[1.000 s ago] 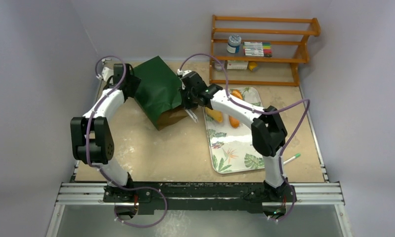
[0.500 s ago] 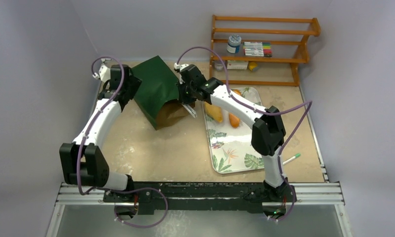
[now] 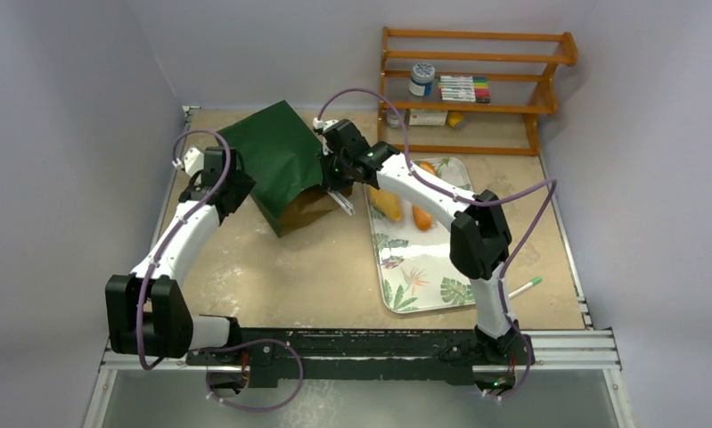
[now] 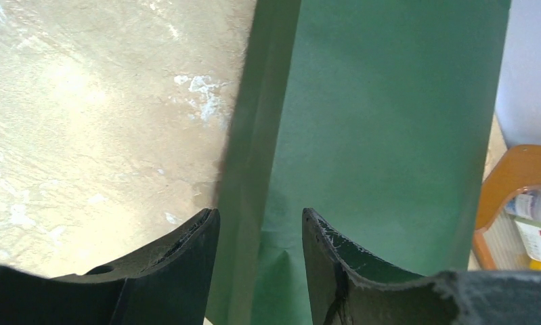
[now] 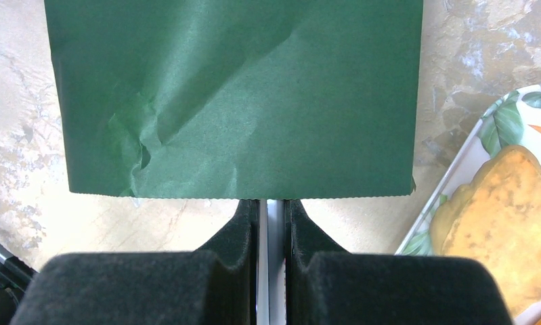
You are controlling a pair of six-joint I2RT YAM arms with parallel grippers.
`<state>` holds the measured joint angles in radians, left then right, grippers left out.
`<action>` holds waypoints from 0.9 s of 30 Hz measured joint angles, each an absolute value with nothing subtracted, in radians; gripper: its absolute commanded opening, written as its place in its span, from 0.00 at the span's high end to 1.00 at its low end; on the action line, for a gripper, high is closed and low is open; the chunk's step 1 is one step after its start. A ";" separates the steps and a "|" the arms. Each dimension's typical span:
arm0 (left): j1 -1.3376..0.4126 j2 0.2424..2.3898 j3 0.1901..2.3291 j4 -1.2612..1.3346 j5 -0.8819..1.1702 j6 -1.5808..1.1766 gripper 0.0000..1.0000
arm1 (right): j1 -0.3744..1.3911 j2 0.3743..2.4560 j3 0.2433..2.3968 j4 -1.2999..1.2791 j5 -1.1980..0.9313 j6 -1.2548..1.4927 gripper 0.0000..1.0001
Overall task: Take the fake bread out of the paper bag
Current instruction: Take out the fake bread from the paper bag.
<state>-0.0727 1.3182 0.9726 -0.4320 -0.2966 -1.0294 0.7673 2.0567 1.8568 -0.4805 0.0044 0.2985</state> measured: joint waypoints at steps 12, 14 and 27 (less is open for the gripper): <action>-0.073 1.325 0.893 -0.363 -0.321 -1.012 0.52 | 0.767 2.057 1.835 -0.473 0.003 0.302 1.00; -0.073 1.338 0.884 -0.340 -0.321 -1.019 0.52 | 0.767 2.057 1.834 -0.473 0.001 0.302 1.00; -0.091 1.418 0.831 -0.171 -0.334 -1.099 0.57 | 0.767 2.057 1.834 -0.473 -0.014 0.302 1.00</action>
